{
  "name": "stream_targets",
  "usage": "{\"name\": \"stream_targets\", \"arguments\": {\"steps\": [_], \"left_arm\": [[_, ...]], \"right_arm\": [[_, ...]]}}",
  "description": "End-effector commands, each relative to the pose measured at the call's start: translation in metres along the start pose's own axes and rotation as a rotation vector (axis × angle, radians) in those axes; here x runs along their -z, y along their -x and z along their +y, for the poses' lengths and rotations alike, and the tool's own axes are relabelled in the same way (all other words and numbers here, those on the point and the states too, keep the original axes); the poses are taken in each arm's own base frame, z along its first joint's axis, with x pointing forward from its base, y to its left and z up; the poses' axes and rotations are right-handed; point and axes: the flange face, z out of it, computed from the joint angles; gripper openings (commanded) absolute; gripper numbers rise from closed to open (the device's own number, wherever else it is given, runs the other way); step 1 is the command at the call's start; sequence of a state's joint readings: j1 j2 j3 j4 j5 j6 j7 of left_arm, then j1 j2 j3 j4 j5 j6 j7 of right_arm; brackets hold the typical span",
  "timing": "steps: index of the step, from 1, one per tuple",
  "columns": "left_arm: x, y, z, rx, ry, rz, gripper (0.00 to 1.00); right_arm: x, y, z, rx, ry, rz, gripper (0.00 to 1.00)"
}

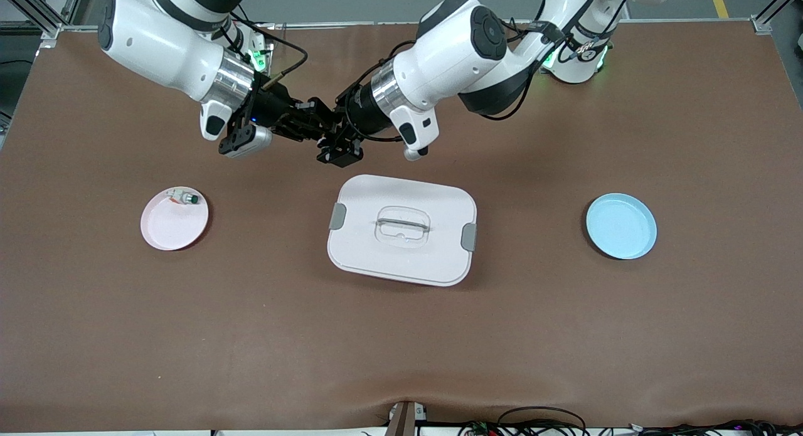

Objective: Transfer orange switch to right arm and place
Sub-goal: 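Close the right gripper on the orange switch's button end, then open the left gripper and pull the right gripper away with the switch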

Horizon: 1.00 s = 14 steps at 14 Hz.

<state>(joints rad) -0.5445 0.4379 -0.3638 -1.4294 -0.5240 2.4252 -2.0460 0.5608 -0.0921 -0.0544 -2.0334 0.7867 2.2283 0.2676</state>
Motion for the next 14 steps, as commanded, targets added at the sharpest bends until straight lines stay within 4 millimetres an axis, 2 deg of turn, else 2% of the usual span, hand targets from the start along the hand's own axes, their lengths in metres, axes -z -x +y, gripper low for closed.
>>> {"name": "stream_targets", "arguments": {"steps": [1,5,8,11,14], "left_arm": [[0.012,0.004,-0.004,-0.005,0.019,0.019,1.0],[0.015,0.004,-0.003,-0.005,0.023,0.018,1.0],[0.015,0.003,-0.004,-0.007,0.022,0.02,1.0],[0.018,0.0,-0.012,-0.021,0.019,0.035,1.0],[0.025,-0.011,-0.019,-0.063,0.02,0.064,1.0]], "right_arm": [[-0.002,-0.006,-0.007,-0.013,0.0,0.004,0.0],[0.002,-0.013,0.0,0.052,0.007,0.012,0.0],[0.005,-0.019,0.008,0.241,0.078,0.029,0.0],[0.016,-0.033,0.03,0.512,0.199,0.017,0.0],[0.032,-0.046,0.061,0.615,0.217,-0.064,0.0]]}}
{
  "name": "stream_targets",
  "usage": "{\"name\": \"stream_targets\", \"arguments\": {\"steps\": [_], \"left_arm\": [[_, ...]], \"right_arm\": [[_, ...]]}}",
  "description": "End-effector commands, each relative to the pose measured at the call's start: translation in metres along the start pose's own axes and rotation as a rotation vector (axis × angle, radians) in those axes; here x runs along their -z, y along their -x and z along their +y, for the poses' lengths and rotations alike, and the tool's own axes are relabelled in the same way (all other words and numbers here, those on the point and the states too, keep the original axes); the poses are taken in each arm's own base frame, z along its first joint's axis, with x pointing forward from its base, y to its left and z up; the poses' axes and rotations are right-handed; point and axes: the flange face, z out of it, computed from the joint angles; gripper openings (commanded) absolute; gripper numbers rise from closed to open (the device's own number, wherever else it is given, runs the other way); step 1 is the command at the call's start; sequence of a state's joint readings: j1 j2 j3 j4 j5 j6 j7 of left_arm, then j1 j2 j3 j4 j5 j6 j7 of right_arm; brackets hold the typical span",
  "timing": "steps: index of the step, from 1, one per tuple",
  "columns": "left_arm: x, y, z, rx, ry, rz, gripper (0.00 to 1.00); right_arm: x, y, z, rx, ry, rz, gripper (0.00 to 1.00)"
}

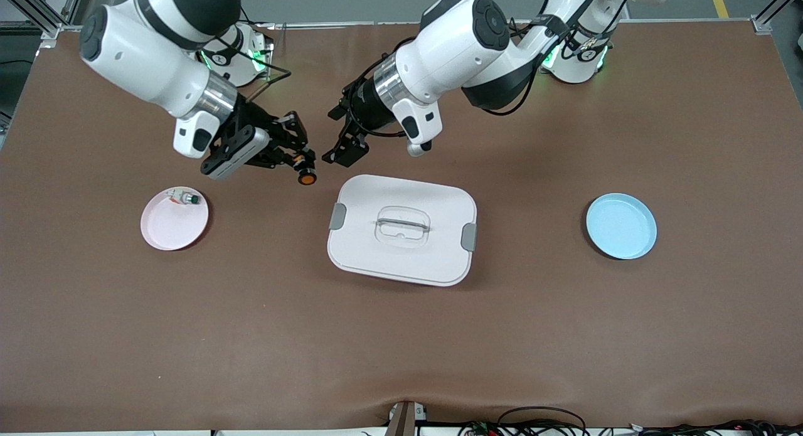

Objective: Transfer orange switch to right arm and place
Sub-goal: 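Open the left gripper and pull the right gripper away with the switch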

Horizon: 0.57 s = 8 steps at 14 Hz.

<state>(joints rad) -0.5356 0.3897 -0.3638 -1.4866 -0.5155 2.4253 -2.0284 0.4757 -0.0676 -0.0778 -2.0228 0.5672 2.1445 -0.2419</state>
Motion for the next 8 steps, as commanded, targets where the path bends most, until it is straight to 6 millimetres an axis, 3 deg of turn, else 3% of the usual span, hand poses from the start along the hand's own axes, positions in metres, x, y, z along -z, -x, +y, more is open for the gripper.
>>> {"name": "stream_targets", "arguments": {"steps": [1,5,8], "left_arm": [[0.015,-0.014,-0.015,-0.048,0.009,0.055,1.0],[0.021,-0.051,-0.032,-0.166,-0.01,0.134,1.0],[0.035,-0.079,-0.04,-0.243,-0.01,0.2,1.0]], "right_arm": [[0.015,0.0,0.031,0.117,0.016,-0.042,0.0],[0.029,0.009,0.069,0.335,0.186,-0.166,0.0],[0.046,0.016,0.106,0.461,0.197,-0.21,0.0]]}}
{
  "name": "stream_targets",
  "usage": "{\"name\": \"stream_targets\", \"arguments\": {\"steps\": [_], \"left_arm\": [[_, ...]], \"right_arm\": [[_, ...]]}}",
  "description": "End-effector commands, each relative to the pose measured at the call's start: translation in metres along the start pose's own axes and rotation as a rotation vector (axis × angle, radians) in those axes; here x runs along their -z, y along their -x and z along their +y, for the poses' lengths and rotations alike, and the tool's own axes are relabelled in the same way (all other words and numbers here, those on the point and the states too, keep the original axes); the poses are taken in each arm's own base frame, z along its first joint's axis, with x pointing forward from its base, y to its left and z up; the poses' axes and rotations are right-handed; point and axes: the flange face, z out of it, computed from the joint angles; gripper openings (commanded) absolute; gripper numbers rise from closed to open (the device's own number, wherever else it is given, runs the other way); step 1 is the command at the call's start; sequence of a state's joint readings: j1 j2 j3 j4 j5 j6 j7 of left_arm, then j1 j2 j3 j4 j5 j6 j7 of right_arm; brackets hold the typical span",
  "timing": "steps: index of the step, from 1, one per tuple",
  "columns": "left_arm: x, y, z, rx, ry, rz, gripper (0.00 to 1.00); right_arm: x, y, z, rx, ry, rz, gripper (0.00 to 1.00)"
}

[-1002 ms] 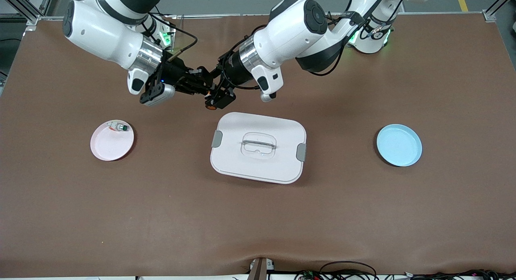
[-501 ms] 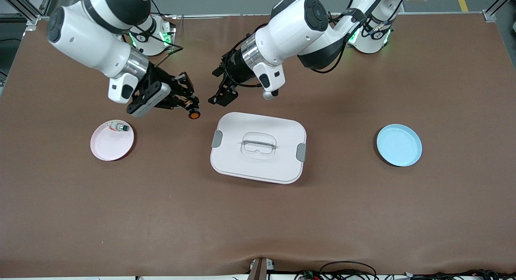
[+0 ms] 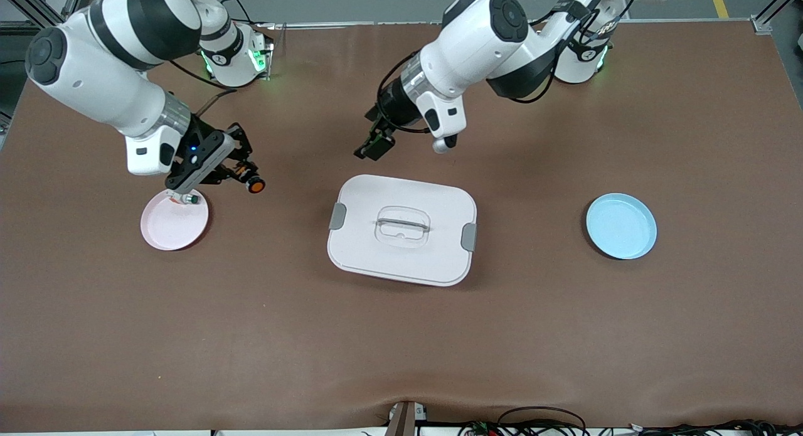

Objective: Transfer orange switch to right arm and place
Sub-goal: 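Open the left gripper and pull the right gripper away with the switch, then lower the switch onto the white plate while the left gripper withdraws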

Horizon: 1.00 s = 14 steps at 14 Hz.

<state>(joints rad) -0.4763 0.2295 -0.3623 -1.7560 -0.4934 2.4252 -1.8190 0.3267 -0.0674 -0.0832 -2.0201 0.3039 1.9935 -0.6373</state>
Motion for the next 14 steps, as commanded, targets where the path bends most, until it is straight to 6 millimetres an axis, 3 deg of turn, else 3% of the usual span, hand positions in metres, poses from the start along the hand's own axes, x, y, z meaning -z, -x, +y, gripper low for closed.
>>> {"name": "stream_targets", "arguments": {"steps": [1,3,9,14], "left_arm": [[0.018,-0.027,-0.019,-0.105,0.009,0.086,1.0],[0.024,-0.048,-0.02,-0.162,0.008,0.115,1.0],[0.027,-0.103,-0.05,-0.446,-0.065,0.256,1.0],[0.051,-0.149,-0.056,-0.57,-0.17,0.305,1.0]], "right_arm": [[0.014,0.02,0.033,0.123,0.02,-0.029,0.0],[0.017,0.038,0.057,0.203,0.044,-0.068,0.0],[0.004,0.076,0.09,0.381,0.074,-0.186,0.0],[-0.018,0.11,0.118,0.482,0.092,-0.185,0.0]]}}
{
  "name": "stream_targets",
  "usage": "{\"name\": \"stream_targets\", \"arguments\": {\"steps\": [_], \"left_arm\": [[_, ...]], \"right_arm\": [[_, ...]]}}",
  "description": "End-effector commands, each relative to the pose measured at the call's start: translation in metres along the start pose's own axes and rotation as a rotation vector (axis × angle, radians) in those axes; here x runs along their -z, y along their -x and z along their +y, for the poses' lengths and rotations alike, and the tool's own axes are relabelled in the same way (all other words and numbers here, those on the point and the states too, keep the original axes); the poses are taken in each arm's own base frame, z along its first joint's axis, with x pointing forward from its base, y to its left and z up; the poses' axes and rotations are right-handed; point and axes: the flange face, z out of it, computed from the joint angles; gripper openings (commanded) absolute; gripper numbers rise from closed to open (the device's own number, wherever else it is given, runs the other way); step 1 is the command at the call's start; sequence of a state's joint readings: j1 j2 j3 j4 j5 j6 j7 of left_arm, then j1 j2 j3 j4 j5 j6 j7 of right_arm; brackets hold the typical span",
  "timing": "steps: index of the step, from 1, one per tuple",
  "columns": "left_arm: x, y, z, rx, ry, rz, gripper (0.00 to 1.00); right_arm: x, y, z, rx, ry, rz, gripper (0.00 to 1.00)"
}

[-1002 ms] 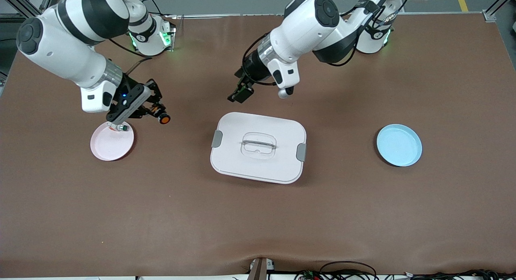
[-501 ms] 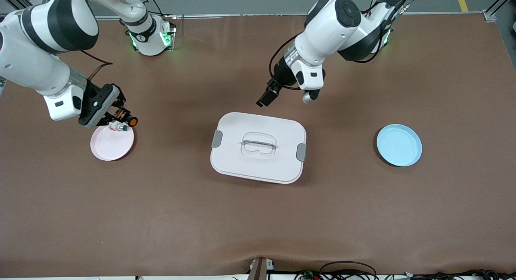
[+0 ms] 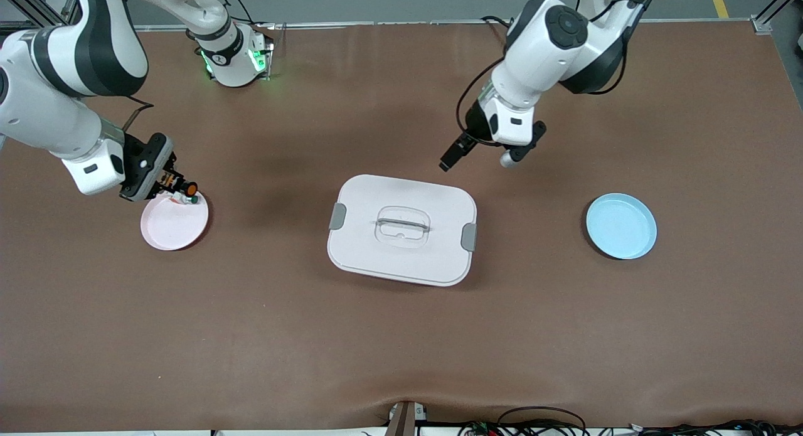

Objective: Transfer orange switch to right arm and place
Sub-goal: 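Lower the switch onto the white plate while the left gripper withdraws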

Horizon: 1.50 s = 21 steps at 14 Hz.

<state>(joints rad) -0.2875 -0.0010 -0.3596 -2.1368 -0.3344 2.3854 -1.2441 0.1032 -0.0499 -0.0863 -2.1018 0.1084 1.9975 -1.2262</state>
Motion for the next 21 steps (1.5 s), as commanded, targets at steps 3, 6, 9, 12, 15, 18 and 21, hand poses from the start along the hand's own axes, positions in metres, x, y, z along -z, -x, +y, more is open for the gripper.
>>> {"name": "stream_targets", "arguments": {"steps": [3,6,9,12,15,18,21], "left_arm": [[0.027,-0.035,-0.03,-0.136,-0.107,0.008,1.0],[0.039,-0.056,-0.041,-0.205,-0.128,0.006,1.0],[0.052,-0.079,-0.055,-0.286,-0.165,-0.012,1.0],[0.057,-0.099,-0.066,-0.431,-0.231,0.008,1.0],[0.068,-0.118,-0.073,-0.459,-0.239,0.027,1.0],[0.08,-0.141,-0.082,-0.561,-0.238,0.026,1.0],[0.091,-0.164,-0.091,-0.645,-0.271,0.055,1.0]], "right_arm": [[-0.031,0.045,0.017,0.142,0.047,-0.009,0.0],[-0.062,0.076,0.038,0.214,0.032,-0.02,0.0],[-0.084,0.098,0.048,0.214,0.009,-0.025,0.0],[-0.1,0.104,0.053,0.233,-0.003,-0.029,0.0],[-0.124,0.112,0.061,0.237,-0.01,-0.035,0.0],[-0.142,0.132,0.068,0.242,-0.013,-0.037,0.0],[-0.151,0.136,0.068,0.243,-0.001,-0.04,0.0]]}}
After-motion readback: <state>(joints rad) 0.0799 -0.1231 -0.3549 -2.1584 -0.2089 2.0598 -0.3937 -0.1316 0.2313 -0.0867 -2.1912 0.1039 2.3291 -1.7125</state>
